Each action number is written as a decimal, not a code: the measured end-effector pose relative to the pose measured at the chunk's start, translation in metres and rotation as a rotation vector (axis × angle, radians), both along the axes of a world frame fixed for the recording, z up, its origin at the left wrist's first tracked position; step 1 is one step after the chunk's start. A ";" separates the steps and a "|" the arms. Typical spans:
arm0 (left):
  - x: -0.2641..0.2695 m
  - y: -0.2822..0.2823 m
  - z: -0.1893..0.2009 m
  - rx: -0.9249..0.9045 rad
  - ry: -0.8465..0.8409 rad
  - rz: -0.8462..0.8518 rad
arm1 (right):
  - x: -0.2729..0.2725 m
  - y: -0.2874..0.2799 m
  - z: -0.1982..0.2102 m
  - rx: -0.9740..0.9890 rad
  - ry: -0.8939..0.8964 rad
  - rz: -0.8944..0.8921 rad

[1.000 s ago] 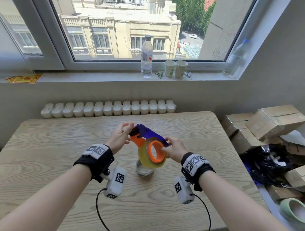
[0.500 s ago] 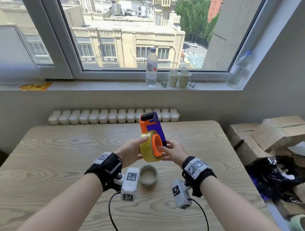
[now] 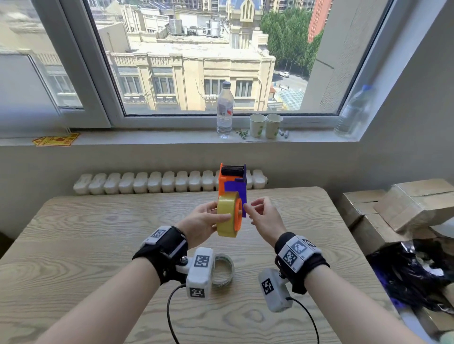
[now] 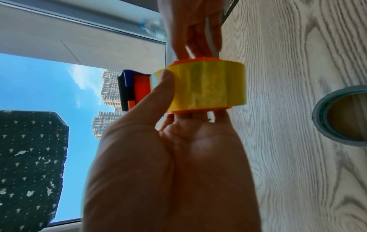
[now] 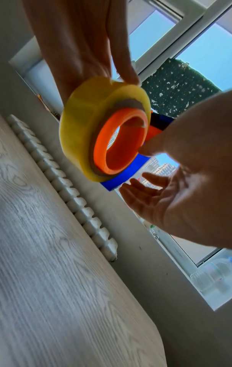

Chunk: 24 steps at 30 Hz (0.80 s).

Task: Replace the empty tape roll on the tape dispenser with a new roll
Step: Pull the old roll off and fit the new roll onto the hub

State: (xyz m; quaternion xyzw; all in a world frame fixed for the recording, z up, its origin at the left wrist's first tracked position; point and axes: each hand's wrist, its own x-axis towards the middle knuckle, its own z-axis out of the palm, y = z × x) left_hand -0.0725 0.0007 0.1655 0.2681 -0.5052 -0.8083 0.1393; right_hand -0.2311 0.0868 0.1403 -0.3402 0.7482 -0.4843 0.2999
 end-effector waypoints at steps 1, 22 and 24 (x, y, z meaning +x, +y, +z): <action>-0.001 0.001 0.000 -0.001 0.000 -0.001 | 0.001 0.001 0.004 -0.031 -0.024 0.004; -0.006 0.000 -0.002 -0.044 -0.018 0.041 | 0.008 0.007 0.026 -0.109 -0.489 0.406; -0.004 0.001 -0.002 -0.055 -0.017 0.012 | 0.008 0.006 0.026 -0.087 -0.498 0.359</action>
